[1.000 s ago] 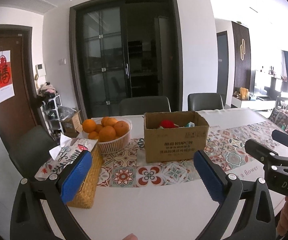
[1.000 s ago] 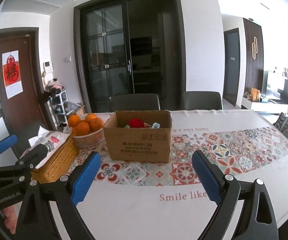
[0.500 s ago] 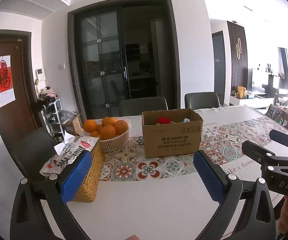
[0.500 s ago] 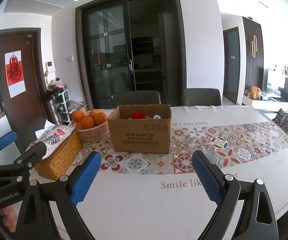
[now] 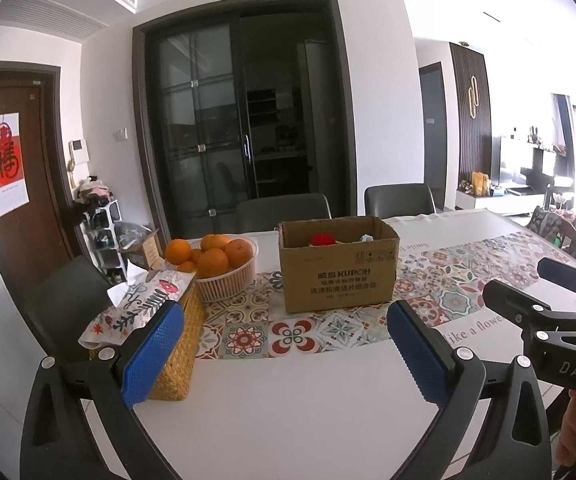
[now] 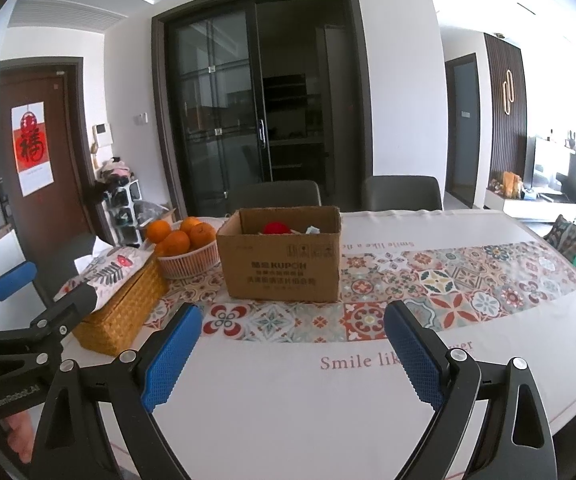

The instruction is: Organize soft objects

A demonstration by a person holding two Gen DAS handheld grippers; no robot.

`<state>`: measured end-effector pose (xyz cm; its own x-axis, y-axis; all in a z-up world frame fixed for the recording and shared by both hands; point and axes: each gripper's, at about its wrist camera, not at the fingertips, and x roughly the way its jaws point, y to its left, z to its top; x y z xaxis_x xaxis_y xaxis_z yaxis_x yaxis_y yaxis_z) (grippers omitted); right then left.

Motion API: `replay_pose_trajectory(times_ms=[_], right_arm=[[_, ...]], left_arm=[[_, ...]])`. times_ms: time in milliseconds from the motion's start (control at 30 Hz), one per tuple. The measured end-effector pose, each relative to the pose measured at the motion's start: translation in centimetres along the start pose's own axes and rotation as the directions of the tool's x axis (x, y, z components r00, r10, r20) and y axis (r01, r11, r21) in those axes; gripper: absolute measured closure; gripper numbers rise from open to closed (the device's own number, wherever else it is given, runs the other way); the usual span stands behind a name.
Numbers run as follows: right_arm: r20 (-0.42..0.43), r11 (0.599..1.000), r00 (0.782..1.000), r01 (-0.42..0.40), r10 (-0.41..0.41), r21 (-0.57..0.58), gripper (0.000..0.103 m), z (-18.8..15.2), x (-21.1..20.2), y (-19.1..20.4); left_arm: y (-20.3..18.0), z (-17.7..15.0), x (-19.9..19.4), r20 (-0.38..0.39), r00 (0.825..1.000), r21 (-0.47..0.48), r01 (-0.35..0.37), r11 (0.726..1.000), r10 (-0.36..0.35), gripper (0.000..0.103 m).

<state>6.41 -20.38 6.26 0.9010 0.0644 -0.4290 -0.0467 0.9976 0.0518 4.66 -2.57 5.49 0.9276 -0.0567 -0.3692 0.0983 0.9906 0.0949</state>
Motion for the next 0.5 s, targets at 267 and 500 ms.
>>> replay_pose_trajectory(times_ms=[267,500], right_arm=[[0.003,1.000,1.000,-0.004,0.004,0.004,0.009,-0.14,-0.24,-0.08],[0.001,1.000,1.000,-0.007,0.007,0.002,0.009,-0.20,-0.42,-0.14]], left_arm=[[-0.19,-0.31,-0.26,0.002,1.000,-0.001,0.004,1.000,-0.004,0.000],[-0.18,-0.40,-0.83,0.004,1.000,-0.012,0.006,1.000,-0.006,0.000]])
